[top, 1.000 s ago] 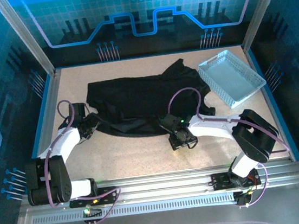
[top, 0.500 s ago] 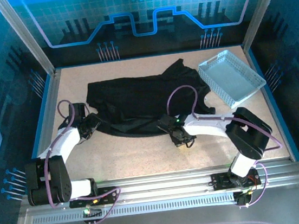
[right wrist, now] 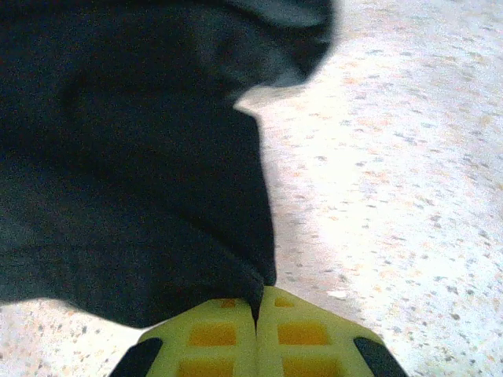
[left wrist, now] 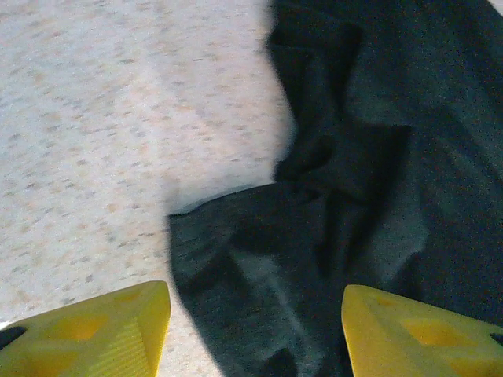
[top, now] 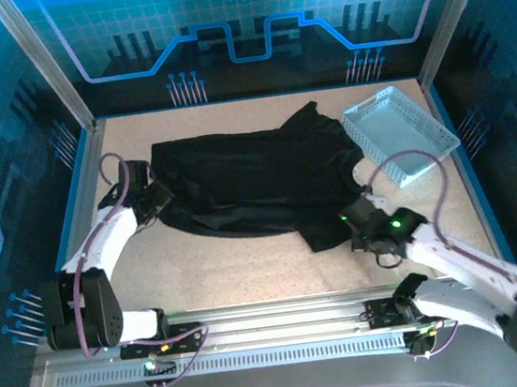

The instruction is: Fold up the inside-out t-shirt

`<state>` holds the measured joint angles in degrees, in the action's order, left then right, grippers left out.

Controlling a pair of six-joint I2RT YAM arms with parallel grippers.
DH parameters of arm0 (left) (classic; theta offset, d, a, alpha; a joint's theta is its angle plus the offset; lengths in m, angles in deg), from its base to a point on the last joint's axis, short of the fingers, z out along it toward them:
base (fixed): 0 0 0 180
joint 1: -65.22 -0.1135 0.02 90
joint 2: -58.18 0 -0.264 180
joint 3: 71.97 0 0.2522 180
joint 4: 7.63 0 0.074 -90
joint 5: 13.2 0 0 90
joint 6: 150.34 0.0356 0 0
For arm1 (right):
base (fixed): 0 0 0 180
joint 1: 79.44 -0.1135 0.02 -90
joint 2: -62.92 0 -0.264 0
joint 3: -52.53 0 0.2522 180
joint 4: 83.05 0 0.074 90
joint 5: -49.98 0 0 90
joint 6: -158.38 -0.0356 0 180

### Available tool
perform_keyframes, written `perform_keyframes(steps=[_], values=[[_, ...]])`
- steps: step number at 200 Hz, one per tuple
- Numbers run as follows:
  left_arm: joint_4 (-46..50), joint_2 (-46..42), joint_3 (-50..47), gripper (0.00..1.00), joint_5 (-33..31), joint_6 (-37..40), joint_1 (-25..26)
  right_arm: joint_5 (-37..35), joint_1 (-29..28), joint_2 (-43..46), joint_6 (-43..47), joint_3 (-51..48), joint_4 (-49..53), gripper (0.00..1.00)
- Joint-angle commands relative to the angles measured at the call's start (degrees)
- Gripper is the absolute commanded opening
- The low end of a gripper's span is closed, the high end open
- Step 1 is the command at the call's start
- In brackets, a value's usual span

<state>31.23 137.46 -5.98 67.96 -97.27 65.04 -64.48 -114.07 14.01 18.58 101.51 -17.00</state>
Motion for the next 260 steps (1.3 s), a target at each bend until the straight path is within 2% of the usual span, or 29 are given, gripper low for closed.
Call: perform_keyframes(steps=[1, 21, 42, 64, 103, 147, 192, 222, 260], values=[[3.7, 4.2, 4.5, 0.58, -2.1, 4.1, 3.1, 3.9, 6.1, 9.6, -2.2, -3.1, 2.0, 0.00], [5.5, 8.4, 8.4, 0.58, -4.1, 5.8, 6.2, 5.7, 10.3, 13.3, -3.2, -3.8, 2.2, 0.00], [8.4, 14.1, 13.0, 0.57, -5.8, 6.9, 8.8, 9.8, 14.1, 13.1, -1.7, -4.9, -0.5, 0.00], [9.4, 17.5, 14.4, 0.55, -7.1, 6.7, 10.4, 11.6, 15.5, 11.8, -1.2, -6.0, -2.3, 0.00], [7.1, 20.3, 13.9, 0.54, -8.4, 7.7, 10.7, 12.6, 19.8, 11.8, 1.1, -6.2, -2.9, 0.00], [4.9, 24.1, 16.6, 0.52, -6.2, 7.7, 10.7, 14.9, 23.2, 11.4, 3.3, -6.7, -3.9, 0.00], [5.2, 28.4, 21.3, 0.29, -6.7, 8.5, 10.6, 16.0, 24.8, 12.1, 3.7, -7.1, -4.3, 0.00], [6.6, 30.1, 26.4, 0.00, -7.7, 10.0, 10.6, 16.1, 25.4, 11.9, 4.4, -6.6, -4.3, 0.00], [8.1, 29.0, 32.6, 0.00, -7.8, 11.1, 10.6, 15.9, 27.7, 11.9, 5.7, -5.3, -4.4, 0.00]])
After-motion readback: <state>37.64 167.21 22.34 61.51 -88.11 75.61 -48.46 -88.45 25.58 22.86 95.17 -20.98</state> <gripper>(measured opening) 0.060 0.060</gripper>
